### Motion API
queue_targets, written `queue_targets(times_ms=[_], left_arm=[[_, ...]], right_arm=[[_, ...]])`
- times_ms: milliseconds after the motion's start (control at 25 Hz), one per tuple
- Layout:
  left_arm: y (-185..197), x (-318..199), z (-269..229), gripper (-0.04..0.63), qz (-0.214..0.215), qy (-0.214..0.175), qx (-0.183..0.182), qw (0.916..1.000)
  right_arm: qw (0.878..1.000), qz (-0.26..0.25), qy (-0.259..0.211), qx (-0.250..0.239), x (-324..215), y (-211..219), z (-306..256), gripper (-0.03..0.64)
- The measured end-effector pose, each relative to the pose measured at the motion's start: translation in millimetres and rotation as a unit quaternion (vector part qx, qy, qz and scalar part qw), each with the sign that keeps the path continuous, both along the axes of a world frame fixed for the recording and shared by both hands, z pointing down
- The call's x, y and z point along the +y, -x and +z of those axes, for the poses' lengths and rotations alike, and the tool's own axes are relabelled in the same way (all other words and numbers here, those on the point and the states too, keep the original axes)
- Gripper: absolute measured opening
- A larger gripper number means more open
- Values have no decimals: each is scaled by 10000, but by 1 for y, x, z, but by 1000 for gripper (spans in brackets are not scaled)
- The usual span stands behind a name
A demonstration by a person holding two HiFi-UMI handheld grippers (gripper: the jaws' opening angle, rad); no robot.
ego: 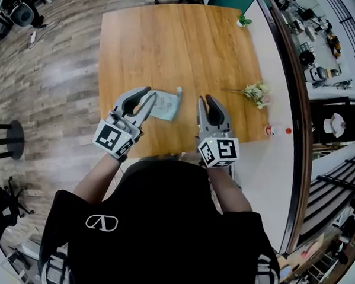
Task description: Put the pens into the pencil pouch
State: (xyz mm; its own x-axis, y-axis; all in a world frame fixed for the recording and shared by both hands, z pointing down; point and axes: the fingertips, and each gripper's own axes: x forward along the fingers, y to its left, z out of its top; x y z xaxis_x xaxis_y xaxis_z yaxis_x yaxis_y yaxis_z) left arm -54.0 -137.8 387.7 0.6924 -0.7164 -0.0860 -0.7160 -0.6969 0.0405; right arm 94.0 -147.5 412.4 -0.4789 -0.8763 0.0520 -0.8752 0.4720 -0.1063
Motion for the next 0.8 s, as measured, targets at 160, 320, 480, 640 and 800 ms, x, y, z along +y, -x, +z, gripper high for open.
queue_targets(times_ms=[160,320,480,640,800], left_arm=[[10,13,-23,17,-140,-393,51,9991],[22,14,-14,5,-409,-260,-5,9988],[32,15,-15,5,-646,-283,-15,9975],[38,15,-15,5,-766,-312,27,9966],[41,17,-15,3,-820,-293,99,9962]], right_arm=[[9995,-179,-220,128,1,18,-6,66],[9979,-359,-441,305,8,32,-7,2],[9965,-412,-584,424,9,39,-9,0],[9959,-444,-623,485,8,43,-7,0],[9955,-465,-610,565,6,46,-2,0]])
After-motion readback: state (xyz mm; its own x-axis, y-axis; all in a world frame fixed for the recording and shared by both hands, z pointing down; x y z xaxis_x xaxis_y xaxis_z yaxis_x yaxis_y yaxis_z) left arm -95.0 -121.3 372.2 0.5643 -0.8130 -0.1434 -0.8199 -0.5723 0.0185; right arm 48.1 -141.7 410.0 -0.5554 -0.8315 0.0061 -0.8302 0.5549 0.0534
